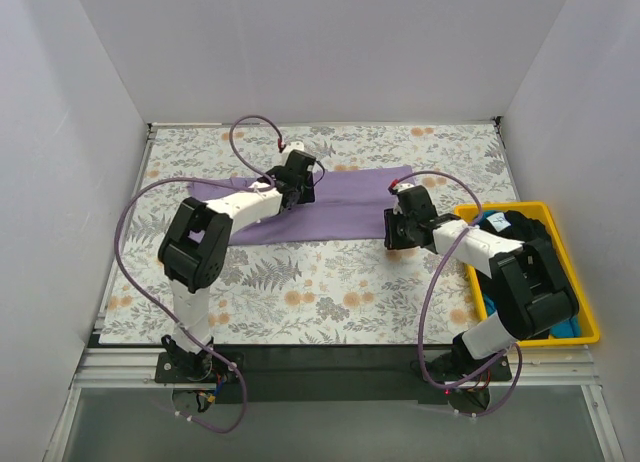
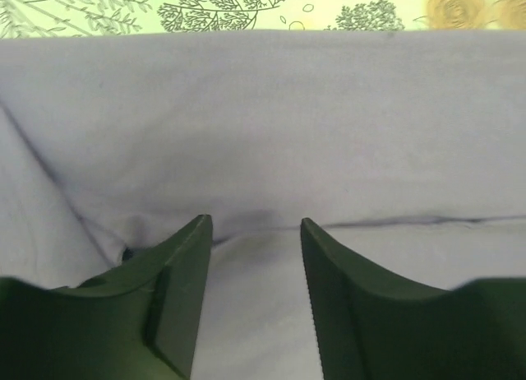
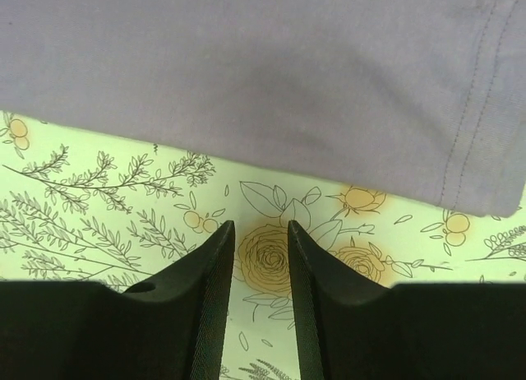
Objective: Fold and stack the t-shirts
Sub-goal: Fold the tshirt
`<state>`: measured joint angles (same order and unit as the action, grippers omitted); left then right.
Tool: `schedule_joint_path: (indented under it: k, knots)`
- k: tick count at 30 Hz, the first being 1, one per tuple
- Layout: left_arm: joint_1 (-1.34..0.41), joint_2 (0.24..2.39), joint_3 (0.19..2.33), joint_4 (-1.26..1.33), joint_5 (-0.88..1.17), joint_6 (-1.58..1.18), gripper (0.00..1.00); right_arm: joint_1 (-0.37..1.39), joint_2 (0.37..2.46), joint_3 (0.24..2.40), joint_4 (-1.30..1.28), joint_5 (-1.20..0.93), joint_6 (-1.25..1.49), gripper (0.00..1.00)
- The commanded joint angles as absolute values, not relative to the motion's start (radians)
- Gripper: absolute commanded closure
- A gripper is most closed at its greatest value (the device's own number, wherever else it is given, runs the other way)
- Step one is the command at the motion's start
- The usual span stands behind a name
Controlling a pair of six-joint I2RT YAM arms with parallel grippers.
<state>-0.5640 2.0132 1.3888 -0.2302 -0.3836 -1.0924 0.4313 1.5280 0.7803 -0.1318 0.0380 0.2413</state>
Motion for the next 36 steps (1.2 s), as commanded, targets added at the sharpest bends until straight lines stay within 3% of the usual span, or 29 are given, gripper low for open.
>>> schedule_joint_path:
  k: [1,12,21,31,36]
  knots:
    - [-0.545,1.824,1.353,-0.267,-0.387,-1.17,0.53,0.426,1.482,0.85,-0.158,0.041,0.261,0.6]
    - [-0.197,1.64,1.111,-0.459,-0.399,-1.353,0.51,0.393,1.647,1.002,-0.163,0.089,0.27,0.59]
    - [-0.026,1.753,1.019,-0.431,-0.341,-1.399,0.59,0.391,1.735,0.997,-0.244,0.098,0.253,0.59]
    - [-0.002,1.963,1.216,-0.477,-0.357,-1.407,0.59,0.468,1.625,0.792,-0.524,-0.083,0.249,0.6]
    - [-0.002,2.101,1.393,-0.5,-0.308,-1.391,0.56,0.67,1.516,0.764,-0.67,-0.23,0.2,0.6]
